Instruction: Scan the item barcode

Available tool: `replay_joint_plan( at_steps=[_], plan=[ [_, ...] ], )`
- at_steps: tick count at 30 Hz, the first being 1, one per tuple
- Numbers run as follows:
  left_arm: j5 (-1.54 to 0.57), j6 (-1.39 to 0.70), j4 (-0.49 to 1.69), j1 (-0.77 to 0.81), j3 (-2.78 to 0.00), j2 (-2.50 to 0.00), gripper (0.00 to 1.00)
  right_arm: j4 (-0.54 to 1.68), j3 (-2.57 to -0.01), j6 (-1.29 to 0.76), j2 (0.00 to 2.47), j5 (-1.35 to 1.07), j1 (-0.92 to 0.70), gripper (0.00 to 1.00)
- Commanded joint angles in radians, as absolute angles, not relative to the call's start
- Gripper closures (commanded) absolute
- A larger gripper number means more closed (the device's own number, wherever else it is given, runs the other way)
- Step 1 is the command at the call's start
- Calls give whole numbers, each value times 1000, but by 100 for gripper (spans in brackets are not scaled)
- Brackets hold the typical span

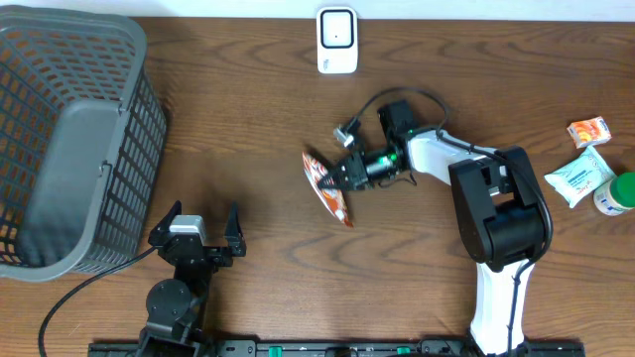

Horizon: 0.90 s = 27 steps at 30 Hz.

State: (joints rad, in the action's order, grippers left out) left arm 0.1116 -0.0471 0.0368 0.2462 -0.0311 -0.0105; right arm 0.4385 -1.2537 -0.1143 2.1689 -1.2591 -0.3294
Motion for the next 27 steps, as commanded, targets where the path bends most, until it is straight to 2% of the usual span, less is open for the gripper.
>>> replay_joint_plan(
  at_steps=[1, 7, 11, 12, 16, 18, 23, 27],
  plan=[
    [131, -34, 59, 250, -4, -4, 2, 445, -1190, -93, 2163, -1182, -327, 99],
    [131, -34, 59, 250, -4, -4, 2, 446, -1127, -120, 2163, -1081, -326, 99],
    [131, -34, 59, 250, -4, -4, 2, 449, -1123, -202, 2163, -926, -319, 93],
    [131, -34, 59, 250, -4, -4, 2, 450, -1123, -221, 2163, -878, -313, 90],
    [131, -34, 59, 250, -4, -4, 2, 461, -1128, -262, 2161, -756, -263, 65],
    [131, -34, 59, 250, -4, -4, 2, 486, -1146, -262, 2159, -725, -213, 60],
    [131, -34, 59, 250, -4, -4, 2, 609, -1206, -282, 2145, -517, -138, 65],
    [131, -34, 59, 250, -4, -4, 2, 736, -1277, -230, 2099, -435, -147, 68]
  ],
)
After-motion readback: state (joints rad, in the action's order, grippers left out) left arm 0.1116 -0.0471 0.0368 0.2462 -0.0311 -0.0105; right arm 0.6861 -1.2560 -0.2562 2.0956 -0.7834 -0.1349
